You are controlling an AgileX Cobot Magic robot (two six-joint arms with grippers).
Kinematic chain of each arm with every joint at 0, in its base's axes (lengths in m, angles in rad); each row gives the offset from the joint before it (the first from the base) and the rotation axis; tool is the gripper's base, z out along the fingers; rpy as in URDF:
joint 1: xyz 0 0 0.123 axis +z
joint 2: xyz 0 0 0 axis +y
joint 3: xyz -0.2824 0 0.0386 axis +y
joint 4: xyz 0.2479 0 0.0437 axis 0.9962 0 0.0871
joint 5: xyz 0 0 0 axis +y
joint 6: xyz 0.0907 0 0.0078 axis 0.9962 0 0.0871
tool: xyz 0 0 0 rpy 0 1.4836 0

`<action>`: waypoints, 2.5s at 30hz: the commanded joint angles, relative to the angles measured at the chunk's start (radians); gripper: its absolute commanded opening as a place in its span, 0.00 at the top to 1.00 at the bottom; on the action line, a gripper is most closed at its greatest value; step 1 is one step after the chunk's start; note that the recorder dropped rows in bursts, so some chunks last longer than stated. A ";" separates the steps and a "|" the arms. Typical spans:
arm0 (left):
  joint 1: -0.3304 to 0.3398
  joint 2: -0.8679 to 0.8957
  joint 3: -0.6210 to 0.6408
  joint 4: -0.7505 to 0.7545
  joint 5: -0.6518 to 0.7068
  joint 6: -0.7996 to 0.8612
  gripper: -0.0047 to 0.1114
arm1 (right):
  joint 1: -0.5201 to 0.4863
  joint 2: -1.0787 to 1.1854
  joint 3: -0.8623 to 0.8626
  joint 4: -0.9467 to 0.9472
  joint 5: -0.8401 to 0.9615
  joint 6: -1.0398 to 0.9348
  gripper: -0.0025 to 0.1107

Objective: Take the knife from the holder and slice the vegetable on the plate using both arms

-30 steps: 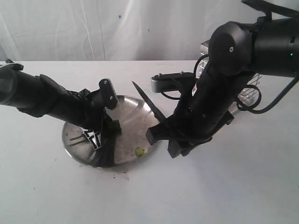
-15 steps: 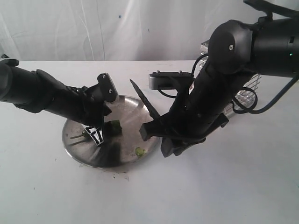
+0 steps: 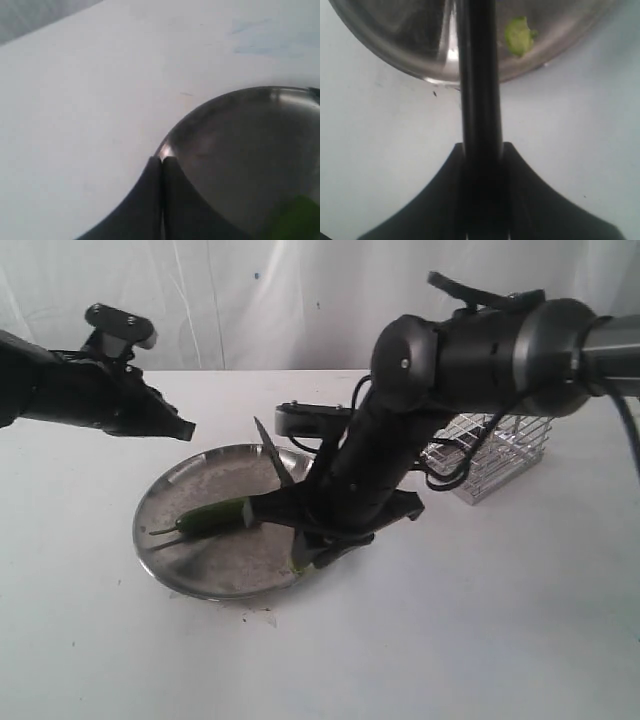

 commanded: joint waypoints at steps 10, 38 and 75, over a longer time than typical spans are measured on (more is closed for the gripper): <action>0.102 0.217 -0.130 -0.424 0.599 0.076 0.96 | 0.095 0.144 -0.120 -0.105 0.052 0.243 0.98; 0.102 0.284 -0.130 -0.581 0.745 0.221 0.96 | 0.105 0.173 -0.121 -0.048 0.035 0.207 0.98; 0.087 0.443 -0.130 -0.398 0.633 0.103 0.96 | 0.105 0.176 -0.121 -0.062 -0.028 0.218 0.98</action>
